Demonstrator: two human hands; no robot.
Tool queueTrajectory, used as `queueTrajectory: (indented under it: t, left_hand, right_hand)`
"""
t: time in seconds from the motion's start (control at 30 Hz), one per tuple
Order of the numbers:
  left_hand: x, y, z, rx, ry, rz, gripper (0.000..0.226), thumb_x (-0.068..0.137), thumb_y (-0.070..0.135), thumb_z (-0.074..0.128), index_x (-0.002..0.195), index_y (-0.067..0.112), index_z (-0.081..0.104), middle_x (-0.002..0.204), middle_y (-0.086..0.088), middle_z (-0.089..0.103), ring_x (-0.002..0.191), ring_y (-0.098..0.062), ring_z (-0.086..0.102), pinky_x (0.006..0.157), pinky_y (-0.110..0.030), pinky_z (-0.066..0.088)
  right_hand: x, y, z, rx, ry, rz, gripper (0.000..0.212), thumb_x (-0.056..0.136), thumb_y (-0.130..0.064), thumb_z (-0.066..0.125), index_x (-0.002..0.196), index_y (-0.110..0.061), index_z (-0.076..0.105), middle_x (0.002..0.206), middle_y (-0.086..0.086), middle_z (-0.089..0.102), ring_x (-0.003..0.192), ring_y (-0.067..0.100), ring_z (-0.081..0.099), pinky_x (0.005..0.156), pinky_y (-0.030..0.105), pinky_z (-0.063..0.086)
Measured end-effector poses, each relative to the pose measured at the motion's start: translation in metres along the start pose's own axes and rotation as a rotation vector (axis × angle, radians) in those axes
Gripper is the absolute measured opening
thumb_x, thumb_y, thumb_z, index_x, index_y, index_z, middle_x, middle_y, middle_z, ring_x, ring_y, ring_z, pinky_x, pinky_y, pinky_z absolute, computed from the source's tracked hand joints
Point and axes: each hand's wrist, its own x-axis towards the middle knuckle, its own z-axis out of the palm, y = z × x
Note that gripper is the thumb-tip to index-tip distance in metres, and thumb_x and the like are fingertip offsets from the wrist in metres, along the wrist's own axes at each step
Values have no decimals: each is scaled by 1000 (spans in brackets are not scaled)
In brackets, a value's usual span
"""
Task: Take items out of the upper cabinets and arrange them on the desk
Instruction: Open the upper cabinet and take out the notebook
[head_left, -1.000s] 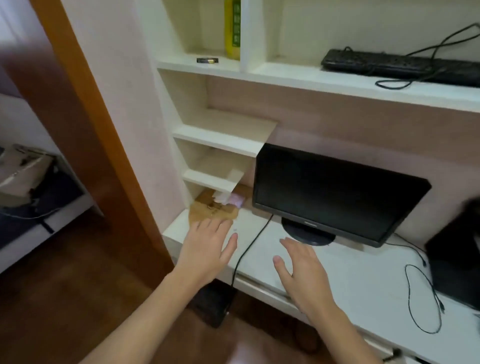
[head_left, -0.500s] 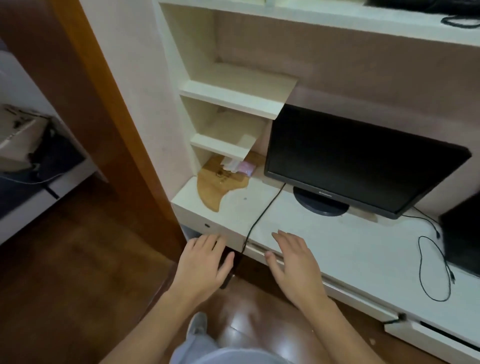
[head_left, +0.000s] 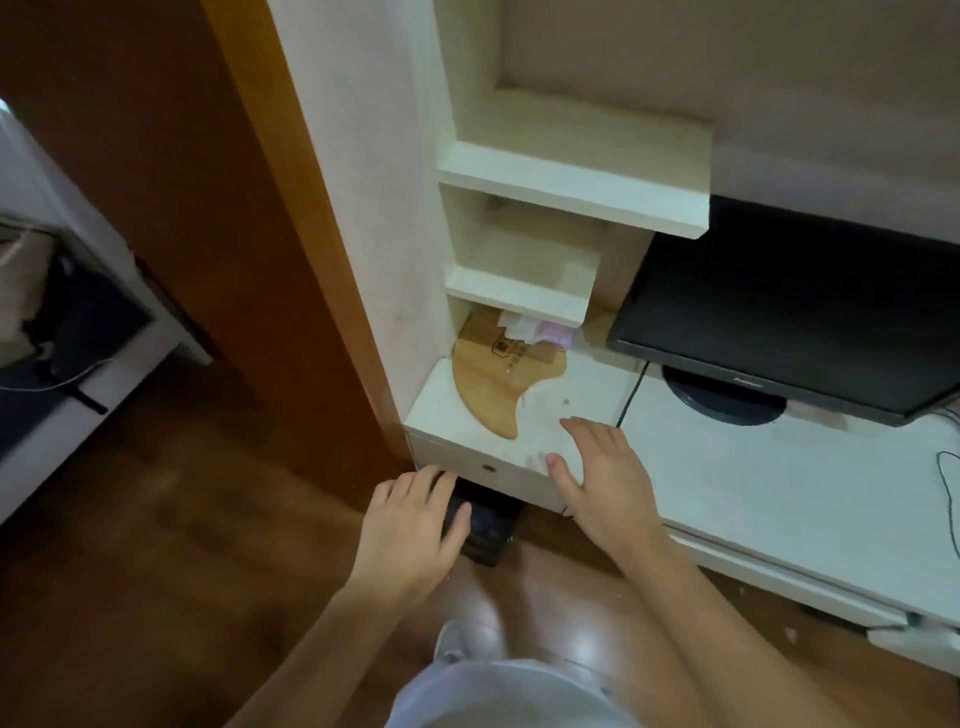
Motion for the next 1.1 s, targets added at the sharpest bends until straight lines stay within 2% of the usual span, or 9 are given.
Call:
queueTrajectory:
  t: [0.13,0.23,0.43,0.57,0.73,0.93,1.1]
  left_hand:
    - [25,-14,7,-13,-54,95,51,98,47,37,121,15,68,120,-4,70,108,-21,65,89,-37,52]
    - [43,-8,11,-22,-58,150,52,98,48,36,122,15,68,119,-3,69,108,-21,65,89,-36,52]
    - [59,19,17,-8,-50,253,47,97,45,39,118,15,68,115,-3,70,102,-21,66,86,-36,52]
    - [67,33,14,37,-107,326,49,97,47,36,121,16,66,117,-2,69,104,-22,65,87,-38,52]
    - [89,41,-19,31,-118,340,56,99,51,26,133,20,58,127,0,64,114,-21,60,96,-39,48]
    - [143,44,-106,79,76,393,58,99,54,21,133,21,54,130,0,60,117,-22,56,97,-41,45]
    - [189,54,-215,96,331,389,63,97,55,24,132,14,58,127,-5,64,113,-26,59,93,-42,46]
  right_hand:
    - [-13,7,11,-10,11,74,50,100,-46,44,139,-17,55,140,0,58,130,22,48,107,40,45]
    - [-33,18,17,-17,19,116,45,99,-39,53,137,-16,57,137,1,60,129,23,49,106,39,45]
    - [-65,35,20,-3,-9,239,51,99,-39,55,144,-16,49,141,0,56,133,20,45,109,34,40]
    - [-66,37,12,-20,11,239,52,98,-38,55,143,-12,50,141,5,56,132,24,47,109,35,39]
    - [-41,31,-23,-43,63,198,55,99,-44,45,147,-16,46,150,3,50,139,23,42,112,38,39]
    - [17,5,-122,-156,182,67,57,101,-49,45,150,-22,39,156,-2,42,144,20,37,114,38,37]
    - [55,-41,-235,-323,385,-121,53,100,-46,47,145,-17,44,140,3,56,127,24,50,98,39,47]
